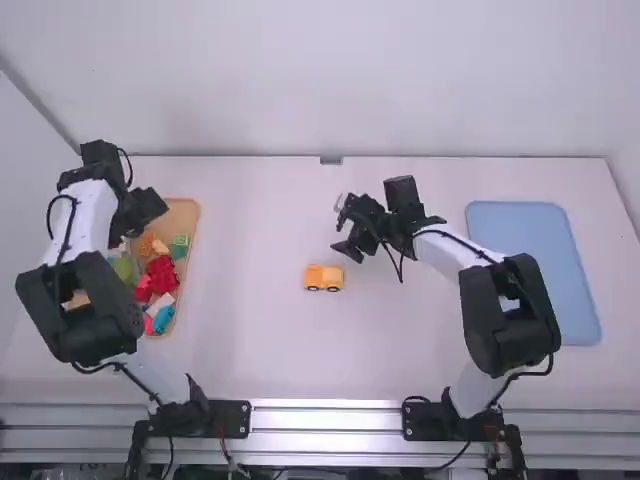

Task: Assemble lego blocks to make yellow taxi

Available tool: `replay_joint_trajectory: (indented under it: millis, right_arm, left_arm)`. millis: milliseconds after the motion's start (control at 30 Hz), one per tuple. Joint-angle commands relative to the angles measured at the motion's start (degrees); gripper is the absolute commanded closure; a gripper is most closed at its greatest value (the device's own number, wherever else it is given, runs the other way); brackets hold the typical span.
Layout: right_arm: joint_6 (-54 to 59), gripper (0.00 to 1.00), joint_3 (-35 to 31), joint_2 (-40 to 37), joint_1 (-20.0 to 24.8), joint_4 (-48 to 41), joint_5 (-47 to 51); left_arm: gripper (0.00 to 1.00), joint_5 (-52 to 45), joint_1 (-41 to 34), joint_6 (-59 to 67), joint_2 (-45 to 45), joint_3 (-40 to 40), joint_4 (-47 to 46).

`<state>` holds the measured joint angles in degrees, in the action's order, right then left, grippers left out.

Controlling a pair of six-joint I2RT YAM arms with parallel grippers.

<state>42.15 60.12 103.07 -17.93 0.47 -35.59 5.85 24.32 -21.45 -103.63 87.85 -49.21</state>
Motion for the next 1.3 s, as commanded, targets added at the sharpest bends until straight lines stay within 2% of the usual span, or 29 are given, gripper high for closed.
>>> replay_joint_trajectory:
  millis: [0, 233, 333, 467, 633, 733, 767, 1267]
  right_arm:
    - [-0.39, 0.02, 0.94, -0.44, -0.20, 0.28, -0.35]
    - [-0.44, 0.01, 0.94, -0.42, -0.44, 0.81, -0.35]
    - [-0.39, 0.01, 0.94, -0.42, -0.98, 0.83, -0.35]
    - [-0.39, 0.01, 0.94, -0.42, -0.94, 0.83, -0.35]
    - [-0.42, 0.01, 0.94, -0.44, -0.87, 0.79, -0.35]
    - [-0.39, 0.02, 0.94, -0.42, -0.87, 0.81, -0.35]
    - [-0.42, 0.01, 0.94, -0.42, -0.87, 0.81, -0.35]
    - [-0.44, 0.01, 0.94, -0.44, -0.90, 0.66, -0.35]
  left_arm:
    - [0.00, -0.68, 0.90, -0.55, -0.22, 1.38, -0.44]
    - [0.01, -0.87, 0.74, -0.55, -5.49, 1.46, 0.09]
    - [0.09, -0.90, 0.98, -0.61, -7.85, 2.34, -0.22]
    - [0.15, -4.94, 1.18, 1.44, -10.29, 3.72, -0.28]
    - [0.21, -5.01, 0.76, 1.33, -12.17, 3.74, 0.42]
    - [0.35, -4.79, 0.90, -0.24, -12.87, 3.74, 0.61]
    - [0.37, -5.01, 0.83, -0.57, -13.11, 3.74, 0.87]
    - [0.50, -4.81, 0.44, -3.91, -19.02, 3.74, 2.14]
